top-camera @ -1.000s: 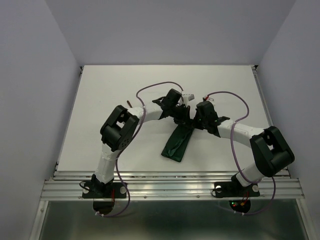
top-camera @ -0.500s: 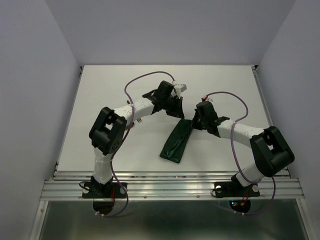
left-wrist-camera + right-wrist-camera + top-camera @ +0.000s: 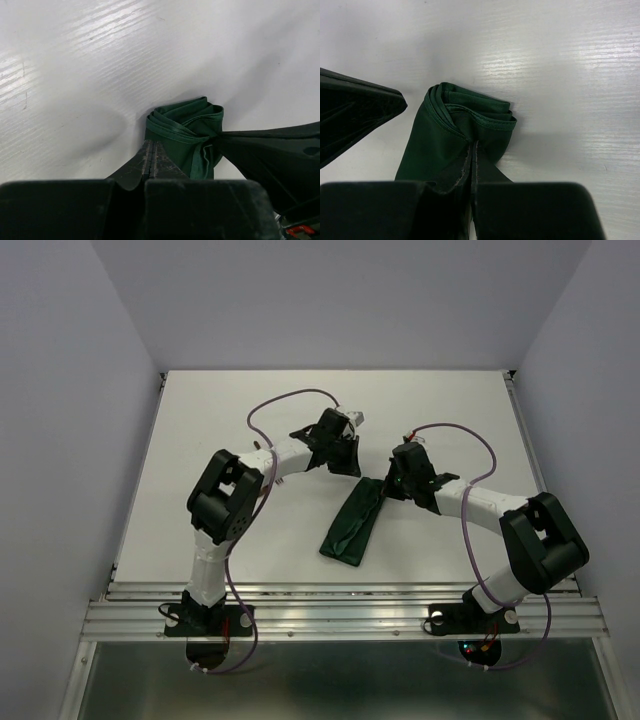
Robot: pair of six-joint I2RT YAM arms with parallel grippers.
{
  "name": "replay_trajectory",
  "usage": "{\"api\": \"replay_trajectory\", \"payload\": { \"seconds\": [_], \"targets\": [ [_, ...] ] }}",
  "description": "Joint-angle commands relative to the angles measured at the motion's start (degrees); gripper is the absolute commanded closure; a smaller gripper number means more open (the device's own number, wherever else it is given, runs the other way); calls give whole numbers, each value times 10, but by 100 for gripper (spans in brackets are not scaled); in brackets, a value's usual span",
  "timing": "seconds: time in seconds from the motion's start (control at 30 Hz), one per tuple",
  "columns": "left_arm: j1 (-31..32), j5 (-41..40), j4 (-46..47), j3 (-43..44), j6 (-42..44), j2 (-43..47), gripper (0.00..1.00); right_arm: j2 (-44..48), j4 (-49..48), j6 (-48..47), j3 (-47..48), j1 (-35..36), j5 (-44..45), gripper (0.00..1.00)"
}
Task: Fold the napkin into a case and place the utensils inside
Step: Stuff the top corner of the smaller-rectangle-folded napkin into the folded napkin.
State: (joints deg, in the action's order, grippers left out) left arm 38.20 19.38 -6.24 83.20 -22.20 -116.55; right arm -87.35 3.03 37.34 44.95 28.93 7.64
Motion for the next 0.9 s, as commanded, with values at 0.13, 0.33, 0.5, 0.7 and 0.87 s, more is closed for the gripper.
{"api": "replay_trajectory", "payload": {
  "seconds": [0.13, 0.33, 0.5, 0.7, 0.87],
  "targets": [
    [8, -7, 8, -2, -9, -3, 100, 6, -14, 0, 23, 1, -3, 99],
    [17, -6, 4, 3, -10, -12, 100, 2, -14, 0, 27, 1, -5, 99],
    [29, -13, -1, 6, -9, -15, 100, 3, -16, 2, 23, 1, -7, 99],
    [42, -14, -4, 14, -14, -12, 100, 1, -17, 3, 22, 1, -8, 99],
    [47, -2, -4, 22, -16, -23, 100, -1, -19, 2, 22, 1, -10, 99]
  ]
}}
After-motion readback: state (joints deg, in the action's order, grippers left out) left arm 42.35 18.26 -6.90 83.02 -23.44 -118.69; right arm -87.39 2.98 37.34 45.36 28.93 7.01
